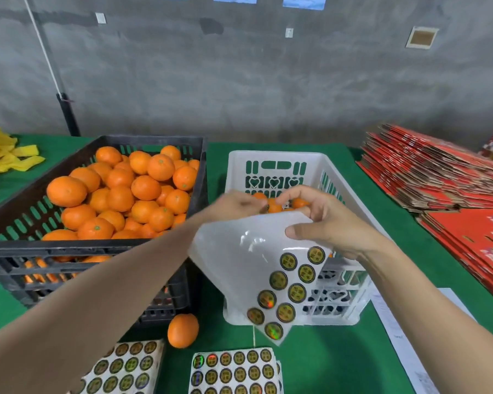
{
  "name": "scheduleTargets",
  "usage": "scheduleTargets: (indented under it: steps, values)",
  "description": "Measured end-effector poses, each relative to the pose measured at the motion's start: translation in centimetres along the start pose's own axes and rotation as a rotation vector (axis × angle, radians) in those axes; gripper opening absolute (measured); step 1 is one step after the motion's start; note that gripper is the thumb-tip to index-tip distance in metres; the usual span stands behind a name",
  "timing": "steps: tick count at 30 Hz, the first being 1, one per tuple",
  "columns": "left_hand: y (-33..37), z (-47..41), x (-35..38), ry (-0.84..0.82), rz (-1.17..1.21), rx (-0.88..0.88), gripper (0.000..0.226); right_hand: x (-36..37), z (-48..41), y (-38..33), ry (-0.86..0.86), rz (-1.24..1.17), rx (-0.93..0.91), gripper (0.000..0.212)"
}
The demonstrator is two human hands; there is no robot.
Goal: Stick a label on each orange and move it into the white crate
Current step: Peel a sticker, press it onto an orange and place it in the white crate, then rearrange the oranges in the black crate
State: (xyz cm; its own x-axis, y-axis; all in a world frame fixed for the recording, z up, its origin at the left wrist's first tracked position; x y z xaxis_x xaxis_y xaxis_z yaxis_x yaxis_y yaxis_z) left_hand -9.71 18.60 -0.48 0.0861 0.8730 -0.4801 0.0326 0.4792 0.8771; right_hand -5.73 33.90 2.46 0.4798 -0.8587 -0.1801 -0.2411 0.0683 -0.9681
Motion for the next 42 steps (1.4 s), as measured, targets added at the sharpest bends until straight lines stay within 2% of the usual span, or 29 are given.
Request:
scheduleTargets:
  steps: [2, 4, 6, 7, 12, 14, 15, 17, 19, 20, 22, 24, 26, 29, 33, 35, 38, 42]
  values:
    - [-0.2, 0.2, -2.6, 0.01, 0.258, -0.114, 0.045, -0.1, -0.3, -0.3, 0.061, -0.088, -0.028, 0.035]
    - [-0.3, 1.7, -5.3, -0.107, 0.355, -0.165, 0.071, 0.2, -0.6, -0.7, 0.104, -0.042, -0.071, 0.034]
    - [-0.2, 3.6, -7.3, -0.225, 0.307, -0.124, 0.08, 1.0, -0.9, -1.0, 0.147, 0.05, -0.109, 0.035]
    - [-0.3, 4.4, -8.3, -0.219, 0.314, -0.095, 0.084, 1.2, -1.1, -1.2, 0.202, 0.057, -0.129, 0.034]
    - [-2.7, 6.8, -9.8, -0.041, 0.895, -0.146, 0.097, 1.8, -1.5, -1.3, 0.563, -0.245, -0.181, 0.026]
    - [-3.3, 7.8, -7.9, -0.118, 1.039, -0.161, 0.101, 2.8, -1.5, -0.7, 0.628, -0.228, -0.161, 0.024]
    - [-3.3, 8.4, -6.7, -0.184, 1.057, -0.162, 0.096, 3.5, -1.3, -0.4, 0.643, -0.184, -0.152, 0.023]
    - [-3.3, 9.2, -5.0, -0.221, 1.001, -0.155, 0.072, 4.7, -1.1, 0.4, 0.622, -0.107, -0.125, 0.023]
    - [-3.5, 9.7, -4.3, -0.154, 0.927, -0.194, 0.035, 5.8, -0.9, 0.9, 0.544, -0.01, -0.097, 0.021]
    - [-3.7, 9.9, -4.2, -0.114, 0.915, -0.225, 0.027, 6.2, -0.8, 0.9, 0.514, 0.095, -0.102, 0.019]
    - [-3.9, 10.0, -4.4, -0.033, 0.906, -0.267, 0.033, 6.2, -0.1, 0.2, 0.559, 0.404, -0.18, 0.015]
    - [-3.9, 10.2, -4.7, 0.011, 0.873, -0.275, 0.044, 6.6, 0.9, -1.1, 0.619, 0.6, -0.361, 0.018]
    - [-3.7, 10.4, -4.7, 0.02, 0.81, -0.258, 0.037, 7.7, 1.4, -1.8, 0.552, 0.648, -0.47, 0.02]
    - [-3.2, 10.7, -4.5, 0.007, 0.777, -0.222, 0.024, 8.9, 1.8, -2.2, 0.5, 0.679, -0.52, 0.022]
    - [-3.5, 11.2, -4.2, -0.05, 0.785, -0.312, 0.021, 9.8, 3.0, -3.3, 0.524, 0.892, -0.815, 0.013]
    - [-3.5, 11.4, -4.1, -0.061, 0.779, -0.339, 0.021, 10.0, 3.3, -3.2, 0.526, 0.925, -0.871, 0.009]
    - [-3.4, 11.6, -4.0, -0.057, 0.744, -0.333, 0.021, 9.7, 3.3, -3.1, 0.53, 0.818, -0.832, 0.006]
    - [-3.5, 12.0, -4.0, -0.069, 0.752, -0.347, 0.022, 10.6, 3.7, -2.9, 0.434, 0.78, -0.839, 0.004]
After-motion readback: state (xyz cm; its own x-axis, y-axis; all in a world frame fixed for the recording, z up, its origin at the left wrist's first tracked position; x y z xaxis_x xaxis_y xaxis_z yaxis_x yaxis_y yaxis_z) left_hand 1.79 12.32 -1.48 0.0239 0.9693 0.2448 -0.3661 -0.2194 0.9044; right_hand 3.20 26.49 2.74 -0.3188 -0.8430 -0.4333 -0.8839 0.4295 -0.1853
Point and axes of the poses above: each hand's wrist, its own z-axis away from the middle knuckle, its own x-axis out of the palm, y = z × x, the point moved 6 cm from there along -z, towards the middle knuckle, and after that the axes turned 9 degrees about y, right-handed, at the moved point
